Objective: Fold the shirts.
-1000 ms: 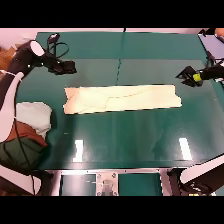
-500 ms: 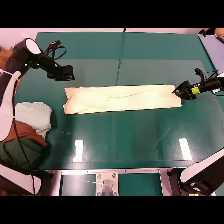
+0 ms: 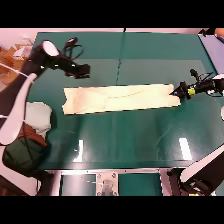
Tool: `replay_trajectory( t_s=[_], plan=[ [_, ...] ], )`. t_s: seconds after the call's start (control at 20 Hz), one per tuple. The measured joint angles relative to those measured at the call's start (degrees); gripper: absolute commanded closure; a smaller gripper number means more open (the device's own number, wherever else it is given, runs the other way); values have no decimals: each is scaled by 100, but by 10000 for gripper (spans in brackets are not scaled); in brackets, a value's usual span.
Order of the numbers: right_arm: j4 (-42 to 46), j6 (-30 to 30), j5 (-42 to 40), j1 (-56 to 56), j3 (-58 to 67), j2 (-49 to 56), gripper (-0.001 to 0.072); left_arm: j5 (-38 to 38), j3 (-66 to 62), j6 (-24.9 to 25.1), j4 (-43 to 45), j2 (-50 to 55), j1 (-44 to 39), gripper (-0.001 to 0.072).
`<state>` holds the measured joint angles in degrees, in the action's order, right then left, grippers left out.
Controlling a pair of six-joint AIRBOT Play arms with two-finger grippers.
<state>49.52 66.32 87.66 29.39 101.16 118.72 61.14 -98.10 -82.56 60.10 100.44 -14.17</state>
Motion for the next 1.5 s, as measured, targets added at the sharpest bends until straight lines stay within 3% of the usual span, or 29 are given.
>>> replay_trajectory(
  t_s=[0.2,0.45,0.85,1.15,1.3,1.5],
  plan=[
    [-313,22,433,2,258,-549,703,-1143,4,63,-516,555,-1001,681],
    [-1320,55,841,-11,348,-1598,702,-2258,-186,361,-1624,1488,-1985,681],
    [-2109,55,1047,-31,358,-2695,702,-2444,-772,487,-2583,2282,-2409,681],
    [-2170,254,1346,-238,348,-2870,701,-1268,-984,581,-2529,1895,-1969,682],
    [-2188,378,1379,-669,348,-3001,702,83,-1412,520,-1657,1340,-1340,681],
    [-2057,645,776,-1799,205,-3056,701,1888,-1812,306,-402,529,-339,681]
  ],
)
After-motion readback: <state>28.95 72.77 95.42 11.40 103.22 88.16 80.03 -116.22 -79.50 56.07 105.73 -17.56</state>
